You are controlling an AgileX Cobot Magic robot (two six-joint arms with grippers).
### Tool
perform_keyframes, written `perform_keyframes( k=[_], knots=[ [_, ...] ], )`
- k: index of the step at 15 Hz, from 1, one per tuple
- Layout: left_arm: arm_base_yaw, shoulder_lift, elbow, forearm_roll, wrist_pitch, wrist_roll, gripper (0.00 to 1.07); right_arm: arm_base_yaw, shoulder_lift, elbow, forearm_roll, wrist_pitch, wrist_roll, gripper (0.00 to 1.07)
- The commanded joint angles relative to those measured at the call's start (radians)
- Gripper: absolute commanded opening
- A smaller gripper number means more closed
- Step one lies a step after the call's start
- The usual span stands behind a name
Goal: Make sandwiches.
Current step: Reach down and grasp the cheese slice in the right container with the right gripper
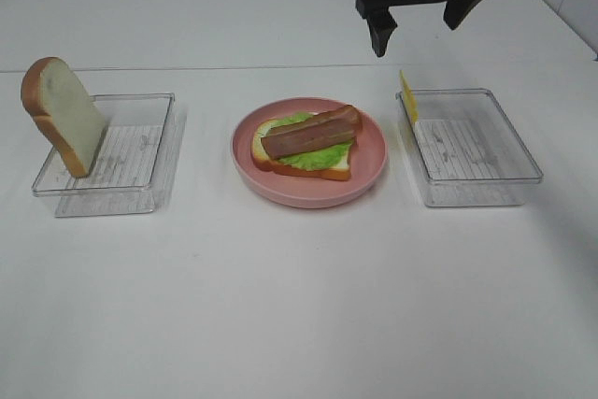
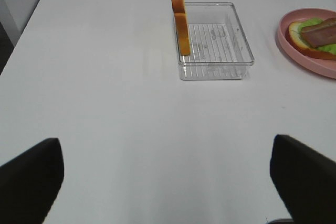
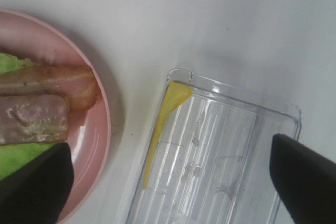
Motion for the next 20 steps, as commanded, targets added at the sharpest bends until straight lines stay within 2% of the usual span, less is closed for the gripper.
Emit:
perform_keyframes(
  k=[1,8,11,15,16,17,18,20],
  knots=[
    [0.003,-0.016,0.001,0.0,-0.005,0.002,1.01,-0.004,0.039,-0.006,0.008,0.085,-0.006,0.99],
    [0.003,-0.016,0.001,0.0,-0.005,0.002,1.01,-0.004,0.141,-0.006,0.023,0.07,-0.007,0.99],
    [0.003,-0.016,0.001,0.0,-0.005,0.002,1.01,-0.004,0.144,-0.006,0.023,0.054,-0.009,0.95],
    [0.003,-0.016,0.001,0.0,-0.005,0.002,1.01,-0.004,0.147,-0.006,0.023,0.051,-0.008,0.62],
    [0.003,-0.016,0.001,0.0,-0.005,0.002,1.01,-0.004,0.149,-0.006,0.023,0.051,-0.005,0.58],
    [0.003,-0.016,0.001,0.0,-0.005,0.002,1.01,-0.004,0.152,-0.006,0.022,0.051,-0.002,0.48],
    [0.003,-0.016,0.001,0.0,-0.005,0.002,1.01,-0.004,0.159,-0.006,0.02,0.053,0.0,0.17],
    [0.003,-0.016,0.001,0.0,-0.005,0.002,1.01,-0.004,0.159,-0.006,0.003,0.05,0.01,0.0]
  ],
)
